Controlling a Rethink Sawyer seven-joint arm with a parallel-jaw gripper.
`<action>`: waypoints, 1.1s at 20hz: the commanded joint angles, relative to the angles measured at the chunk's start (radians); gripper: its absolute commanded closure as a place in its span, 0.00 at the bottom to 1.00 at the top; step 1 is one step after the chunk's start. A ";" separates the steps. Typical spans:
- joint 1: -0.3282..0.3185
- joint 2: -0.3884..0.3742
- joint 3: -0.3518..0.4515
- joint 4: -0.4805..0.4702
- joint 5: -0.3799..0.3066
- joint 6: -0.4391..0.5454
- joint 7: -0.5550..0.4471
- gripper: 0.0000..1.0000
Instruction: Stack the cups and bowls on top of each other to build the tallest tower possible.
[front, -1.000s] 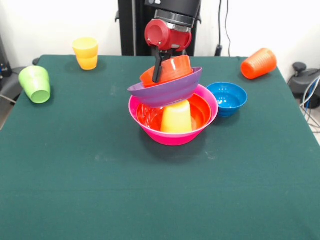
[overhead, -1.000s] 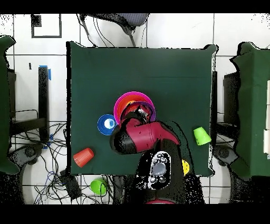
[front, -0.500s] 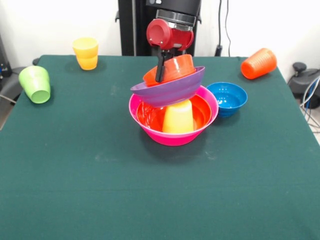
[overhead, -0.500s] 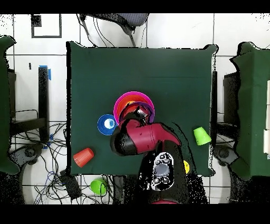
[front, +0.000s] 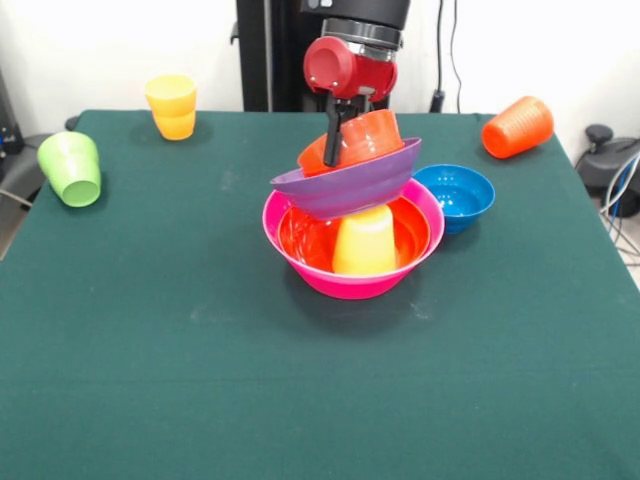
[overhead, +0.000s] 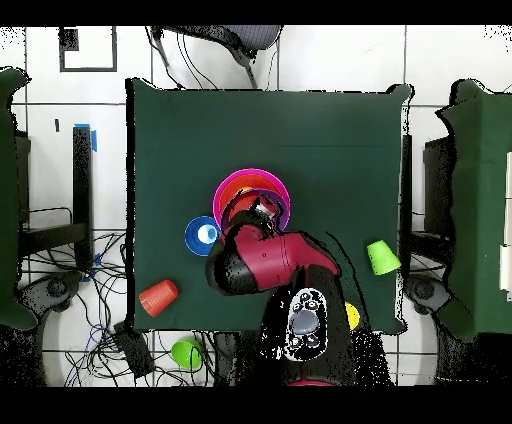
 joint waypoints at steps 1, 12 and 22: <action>-0.003 0.019 0.140 0.021 0.036 -0.067 0.215 1.00; -0.007 0.014 0.144 0.018 0.034 -0.053 0.209 1.00; -0.004 0.015 0.134 0.017 0.028 -0.059 0.207 1.00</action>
